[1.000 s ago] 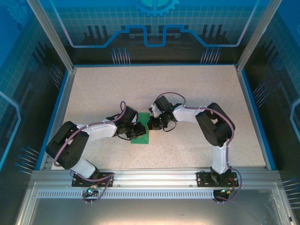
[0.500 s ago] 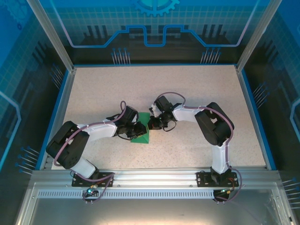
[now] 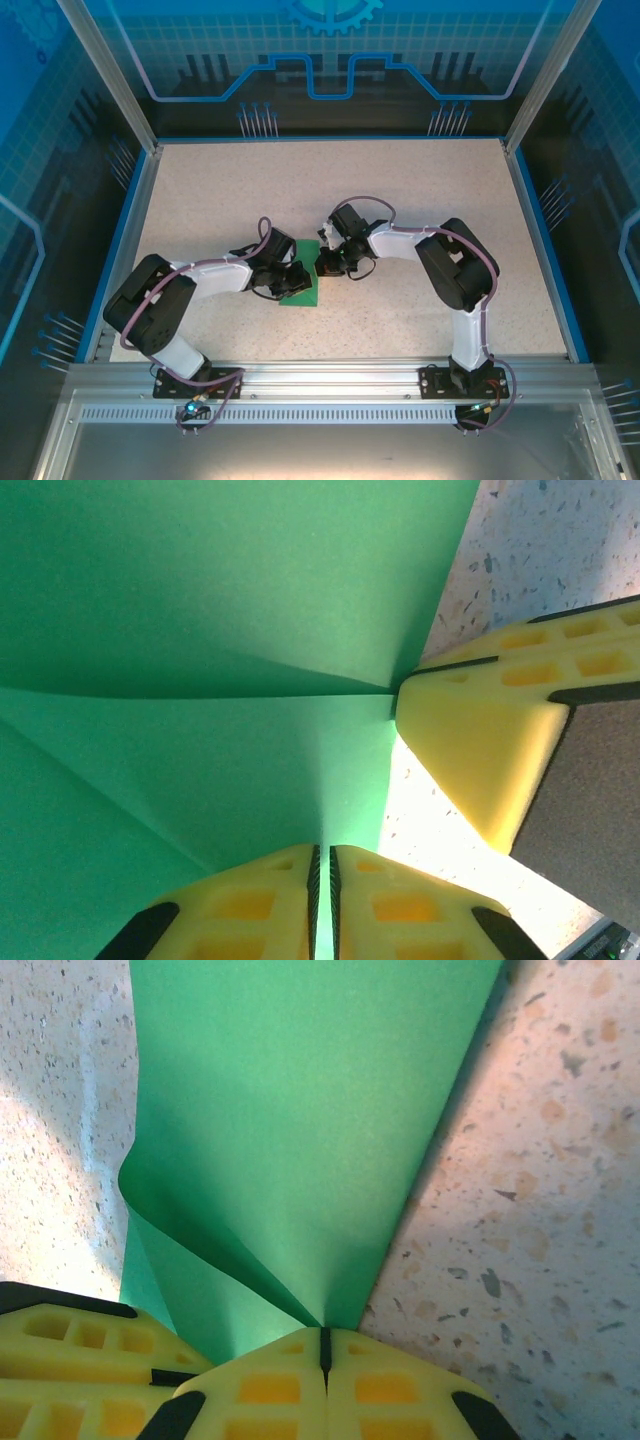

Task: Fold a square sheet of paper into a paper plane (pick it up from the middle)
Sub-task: Fold the triangle a second time at the center of the table.

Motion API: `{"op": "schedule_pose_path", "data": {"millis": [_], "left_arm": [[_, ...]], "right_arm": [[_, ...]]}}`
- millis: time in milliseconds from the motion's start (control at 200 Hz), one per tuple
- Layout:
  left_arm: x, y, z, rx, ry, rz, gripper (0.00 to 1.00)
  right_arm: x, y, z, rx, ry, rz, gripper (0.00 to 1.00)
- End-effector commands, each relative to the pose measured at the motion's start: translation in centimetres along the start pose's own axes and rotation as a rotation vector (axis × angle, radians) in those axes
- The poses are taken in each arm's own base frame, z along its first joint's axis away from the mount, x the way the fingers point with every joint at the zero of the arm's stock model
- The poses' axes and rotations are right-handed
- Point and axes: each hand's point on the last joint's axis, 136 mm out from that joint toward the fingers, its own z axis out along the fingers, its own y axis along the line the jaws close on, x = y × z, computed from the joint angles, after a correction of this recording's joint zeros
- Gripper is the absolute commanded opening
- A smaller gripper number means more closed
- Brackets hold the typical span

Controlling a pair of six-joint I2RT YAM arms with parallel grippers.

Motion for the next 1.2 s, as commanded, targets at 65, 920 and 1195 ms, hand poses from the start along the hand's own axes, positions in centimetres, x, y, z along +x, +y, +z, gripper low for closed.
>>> {"op": "schedule_pose_path", "data": {"millis": [65, 920, 1195], "left_arm": [[0.0, 0.5, 0.3, -0.026, 0.016, -0.032, 0.14], [0.0, 1.7, 0.6, -0.07, 0.007, -0.093, 0.11], [-0.2, 0.5, 0.1, -0.019, -0.002, -0.054, 0.13]], "right_arm": [[-0.3, -0.5, 0.2, 0.011, 0.006, 0.01, 0.05], [2.1, 2.2, -3.1, -0.016, -0.071, 0.023, 0.19], [3.5, 2.5, -1.5, -0.051, -0.023, 0.049, 0.13]]}}
